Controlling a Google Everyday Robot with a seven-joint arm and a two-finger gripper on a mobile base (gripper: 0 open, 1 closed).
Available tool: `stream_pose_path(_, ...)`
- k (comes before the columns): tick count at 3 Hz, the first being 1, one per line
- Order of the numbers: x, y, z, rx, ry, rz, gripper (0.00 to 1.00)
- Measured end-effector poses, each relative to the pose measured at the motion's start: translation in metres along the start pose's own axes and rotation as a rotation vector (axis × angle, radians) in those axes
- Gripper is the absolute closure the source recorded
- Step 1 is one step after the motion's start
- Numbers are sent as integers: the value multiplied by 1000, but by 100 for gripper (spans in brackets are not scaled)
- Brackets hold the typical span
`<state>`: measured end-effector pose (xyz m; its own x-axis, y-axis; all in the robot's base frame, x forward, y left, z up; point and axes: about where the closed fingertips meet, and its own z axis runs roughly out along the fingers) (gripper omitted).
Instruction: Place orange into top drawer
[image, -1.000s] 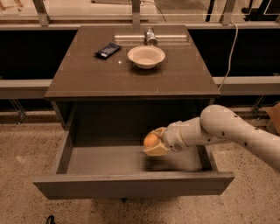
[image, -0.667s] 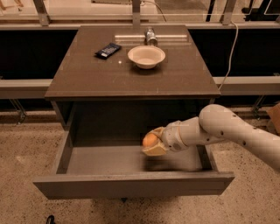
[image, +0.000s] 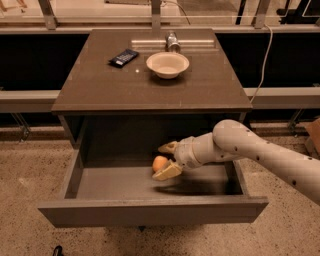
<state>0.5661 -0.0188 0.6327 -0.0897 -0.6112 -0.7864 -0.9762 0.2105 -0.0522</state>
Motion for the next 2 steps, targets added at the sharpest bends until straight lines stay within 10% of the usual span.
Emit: stream_pose_path(2, 0, 0, 3, -3, -2, -3, 0)
